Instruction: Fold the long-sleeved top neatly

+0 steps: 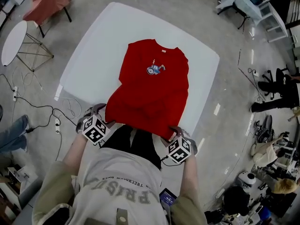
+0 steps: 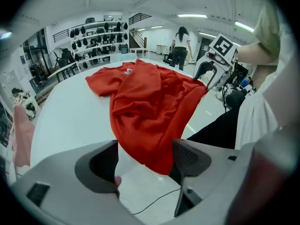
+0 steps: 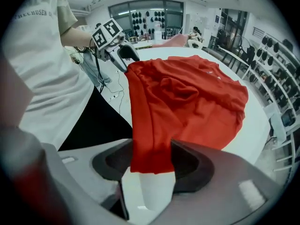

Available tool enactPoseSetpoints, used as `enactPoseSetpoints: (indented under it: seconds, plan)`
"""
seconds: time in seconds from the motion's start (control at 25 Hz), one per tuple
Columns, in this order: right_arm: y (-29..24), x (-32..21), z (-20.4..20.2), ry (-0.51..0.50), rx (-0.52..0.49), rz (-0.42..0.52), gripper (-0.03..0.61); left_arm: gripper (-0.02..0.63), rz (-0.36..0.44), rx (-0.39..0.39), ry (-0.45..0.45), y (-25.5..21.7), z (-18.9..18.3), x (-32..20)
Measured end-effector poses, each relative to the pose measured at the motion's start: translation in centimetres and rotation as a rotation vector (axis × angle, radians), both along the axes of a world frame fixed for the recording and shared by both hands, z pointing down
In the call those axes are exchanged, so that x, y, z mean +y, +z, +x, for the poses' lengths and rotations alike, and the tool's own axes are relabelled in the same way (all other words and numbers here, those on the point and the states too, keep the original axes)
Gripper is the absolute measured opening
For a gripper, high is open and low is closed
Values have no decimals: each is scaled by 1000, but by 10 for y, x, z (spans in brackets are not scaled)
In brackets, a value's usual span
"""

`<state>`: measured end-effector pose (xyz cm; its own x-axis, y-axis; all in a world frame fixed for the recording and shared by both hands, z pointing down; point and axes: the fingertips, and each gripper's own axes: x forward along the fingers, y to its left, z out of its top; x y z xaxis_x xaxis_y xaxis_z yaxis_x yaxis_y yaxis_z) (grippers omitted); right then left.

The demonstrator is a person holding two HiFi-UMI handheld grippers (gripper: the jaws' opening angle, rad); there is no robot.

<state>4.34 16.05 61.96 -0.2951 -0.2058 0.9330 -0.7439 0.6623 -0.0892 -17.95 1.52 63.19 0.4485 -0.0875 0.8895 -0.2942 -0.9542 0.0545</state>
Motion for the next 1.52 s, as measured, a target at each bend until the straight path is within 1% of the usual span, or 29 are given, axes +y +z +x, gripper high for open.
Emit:
enactPoseSetpoints:
  seconds: [0.12,0.2,0.32,0.4,0.48,0.6,0.68,0.76,0.8,0.84,0.88,0.92,0.96,1.0,1.12,1.24,1.32,1.4,1.52]
  plan:
    - [2,12,3,-6,34,3,241,345,27,-9,-9,-3,-2,6]
    - [2,19,6,-4,38,6,241,351,29,-16,-26,-4,-7,14]
    - [6,24,7,-17,38,13,241,354,34,-47,-30,5,-10,28]
    - [10,25,6,-40,48,21,241,354,70,-71,-40,14,-8,29]
    - [15,25,7,-55,66,33,241,354,115,-92,-70,20,-5,26]
    - [19,27,12,-78,101,56,238,342,158,-85,-148,23,-3,24]
    - [20,27,15,-91,114,66,227,253,194,-78,-186,21,-4,19]
    - [19,28,20,-101,124,76,207,211,216,-76,-195,18,-5,17]
    - [17,27,23,-103,127,84,186,186,223,-73,-194,15,-6,17]
    - [14,27,26,-102,127,92,137,152,228,-70,-190,11,-5,18]
    - [11,27,29,-100,120,96,110,128,232,-67,-183,7,-5,20]
    - [7,28,31,-99,109,94,96,105,234,-62,-174,1,-4,24]
    - [3,30,33,-101,96,89,92,82,237,-58,-164,-4,-2,27]
    - [-2,32,35,-105,84,85,90,72,240,-52,-154,-11,-1,32]
    - [-19,41,39,-114,38,71,84,66,237,-27,-141,-35,-2,46]
    - [-39,49,42,-105,-34,43,84,66,211,11,-140,-60,-1,57]
    - [-51,50,44,-103,-73,36,84,66,199,23,-124,-73,-2,62]
    - [-63,42,48,-103,-101,36,84,66,204,26,-102,-85,-1,58]
    - [-80,18,56,-93,-127,48,84,66,222,34,-85,-98,4,39]
